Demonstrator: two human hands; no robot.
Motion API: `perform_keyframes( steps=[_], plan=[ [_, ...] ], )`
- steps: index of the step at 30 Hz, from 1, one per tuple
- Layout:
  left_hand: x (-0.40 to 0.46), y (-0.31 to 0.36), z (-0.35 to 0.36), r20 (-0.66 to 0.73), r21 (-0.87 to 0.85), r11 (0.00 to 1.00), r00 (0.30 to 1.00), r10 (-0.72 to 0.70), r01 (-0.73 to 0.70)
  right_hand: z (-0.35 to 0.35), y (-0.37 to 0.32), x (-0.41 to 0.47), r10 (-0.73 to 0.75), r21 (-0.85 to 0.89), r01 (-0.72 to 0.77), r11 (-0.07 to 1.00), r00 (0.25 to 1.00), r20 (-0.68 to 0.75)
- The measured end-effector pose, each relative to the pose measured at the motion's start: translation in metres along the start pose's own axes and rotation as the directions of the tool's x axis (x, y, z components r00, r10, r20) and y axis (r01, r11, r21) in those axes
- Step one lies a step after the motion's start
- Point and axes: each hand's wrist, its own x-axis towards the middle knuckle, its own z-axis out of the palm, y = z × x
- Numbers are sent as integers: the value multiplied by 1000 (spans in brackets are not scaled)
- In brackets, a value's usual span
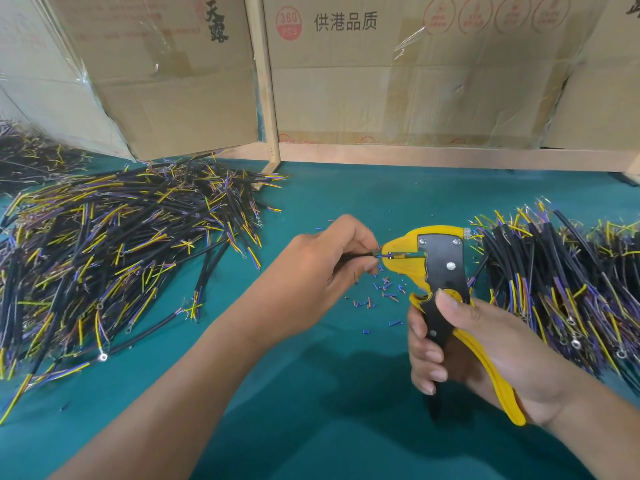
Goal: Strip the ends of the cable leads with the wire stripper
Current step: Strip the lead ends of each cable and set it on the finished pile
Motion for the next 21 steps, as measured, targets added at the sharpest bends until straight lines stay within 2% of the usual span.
perform_keyframes(
  steps=[21],
  plan=[
    [1,2,-1,34,17,1000,999,-6,6,3,-2,-2,6,-31,-7,999,1000,-21]
  ],
)
